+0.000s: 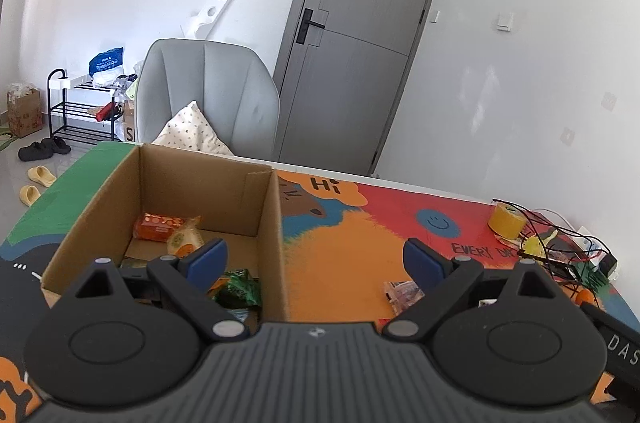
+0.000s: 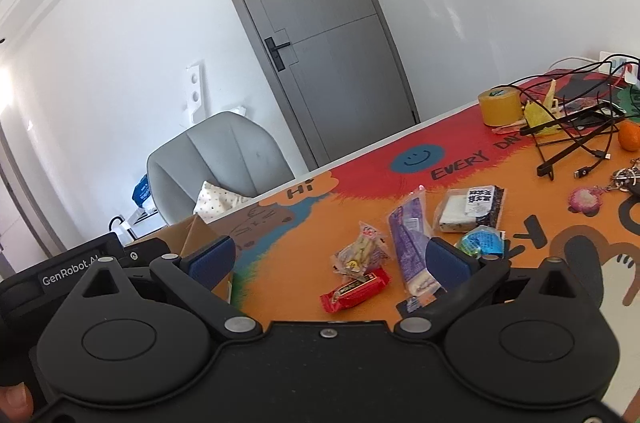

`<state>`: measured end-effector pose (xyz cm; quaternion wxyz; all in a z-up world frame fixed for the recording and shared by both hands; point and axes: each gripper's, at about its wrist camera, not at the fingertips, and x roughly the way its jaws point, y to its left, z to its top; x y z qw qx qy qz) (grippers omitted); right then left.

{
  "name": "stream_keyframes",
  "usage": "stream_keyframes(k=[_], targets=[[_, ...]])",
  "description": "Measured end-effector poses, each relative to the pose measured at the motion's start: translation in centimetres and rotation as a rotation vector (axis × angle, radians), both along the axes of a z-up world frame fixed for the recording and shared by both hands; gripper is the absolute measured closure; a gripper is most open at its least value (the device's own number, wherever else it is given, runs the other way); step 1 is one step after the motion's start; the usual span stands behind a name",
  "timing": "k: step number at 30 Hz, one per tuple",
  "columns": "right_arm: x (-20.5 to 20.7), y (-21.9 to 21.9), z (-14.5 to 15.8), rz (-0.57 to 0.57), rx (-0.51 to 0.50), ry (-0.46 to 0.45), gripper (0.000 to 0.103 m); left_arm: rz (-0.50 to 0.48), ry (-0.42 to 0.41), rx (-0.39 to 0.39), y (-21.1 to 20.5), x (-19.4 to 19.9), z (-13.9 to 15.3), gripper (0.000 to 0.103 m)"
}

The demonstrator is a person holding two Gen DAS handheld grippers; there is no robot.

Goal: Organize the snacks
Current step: 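Move both open tools back to the snack pile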

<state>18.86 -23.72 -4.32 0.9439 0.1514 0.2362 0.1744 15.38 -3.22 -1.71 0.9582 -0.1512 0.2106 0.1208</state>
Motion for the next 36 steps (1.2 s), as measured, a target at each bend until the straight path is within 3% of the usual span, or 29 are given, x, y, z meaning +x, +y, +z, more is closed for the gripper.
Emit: stream_keyframes(k=[18, 26, 36], targets=[[2.3, -5.3, -2.6, -0.092, 0.030, 0.055, 0.001, -0.125, 0.023, 0.025, -5.3, 3.4, -2.0, 0.009], [4.3, -6.3, -4.6, -0.114, 0.047, 0.102, 0.018, -0.138, 0.060, 0.035, -6.1, 5.3, -4.0, 0.011], [7.0, -7.2, -6.9, -0.116, 0.073, 0.154, 0.028, -0.162, 0.119, 0.051, -7.8, 8.2, -6.5, 0.013]])
